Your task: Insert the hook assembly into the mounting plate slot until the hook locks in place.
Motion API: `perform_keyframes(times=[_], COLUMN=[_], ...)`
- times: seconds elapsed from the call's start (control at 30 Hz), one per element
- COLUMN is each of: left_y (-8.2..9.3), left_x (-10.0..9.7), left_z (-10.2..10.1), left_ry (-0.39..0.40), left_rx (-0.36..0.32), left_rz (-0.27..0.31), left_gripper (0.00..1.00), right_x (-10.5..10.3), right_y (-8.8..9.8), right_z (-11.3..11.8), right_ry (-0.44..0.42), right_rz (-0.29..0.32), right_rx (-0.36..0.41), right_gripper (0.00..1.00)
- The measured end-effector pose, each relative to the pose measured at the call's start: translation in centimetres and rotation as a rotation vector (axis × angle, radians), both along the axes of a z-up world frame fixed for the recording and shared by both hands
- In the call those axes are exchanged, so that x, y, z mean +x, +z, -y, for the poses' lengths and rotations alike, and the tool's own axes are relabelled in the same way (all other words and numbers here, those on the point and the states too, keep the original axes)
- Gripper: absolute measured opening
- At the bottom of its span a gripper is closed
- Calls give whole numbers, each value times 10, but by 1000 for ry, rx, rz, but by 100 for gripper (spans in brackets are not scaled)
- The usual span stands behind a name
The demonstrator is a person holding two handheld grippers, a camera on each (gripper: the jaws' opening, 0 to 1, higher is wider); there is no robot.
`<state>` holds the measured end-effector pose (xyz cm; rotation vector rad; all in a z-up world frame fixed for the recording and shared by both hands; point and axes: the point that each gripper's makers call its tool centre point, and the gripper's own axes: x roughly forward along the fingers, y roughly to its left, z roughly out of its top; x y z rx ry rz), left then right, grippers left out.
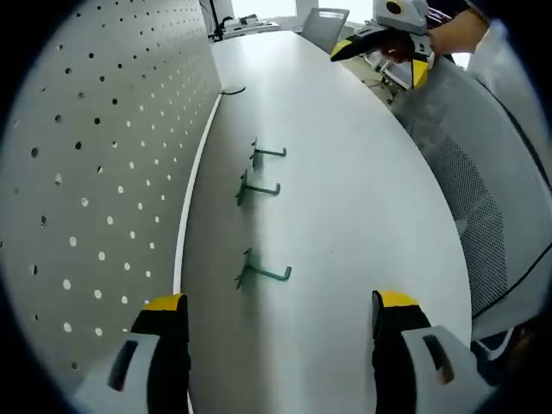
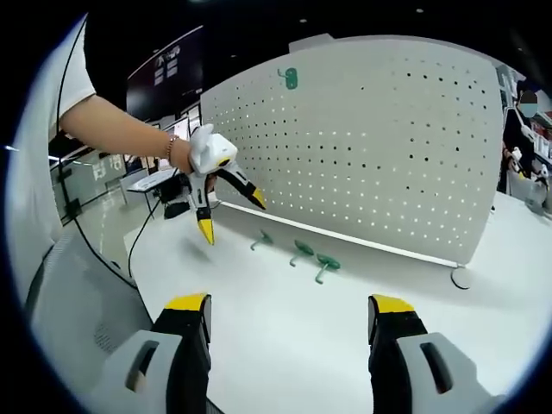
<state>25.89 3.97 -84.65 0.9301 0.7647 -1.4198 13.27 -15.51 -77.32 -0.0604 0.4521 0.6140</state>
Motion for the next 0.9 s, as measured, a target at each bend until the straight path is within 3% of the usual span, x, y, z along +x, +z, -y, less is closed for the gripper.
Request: perform_keyframes(times=[0.9], left_y=[-30], left_x=[-6], left_z=[9], left_ry=[-140], left_rx=[111], left_rz=[-37], left_gripper=[89], right_x=[2], right_y=[1], right_z=[2], right_ry=[-14], right_rz=[0], right_rx=[0], right_gripper=[72])
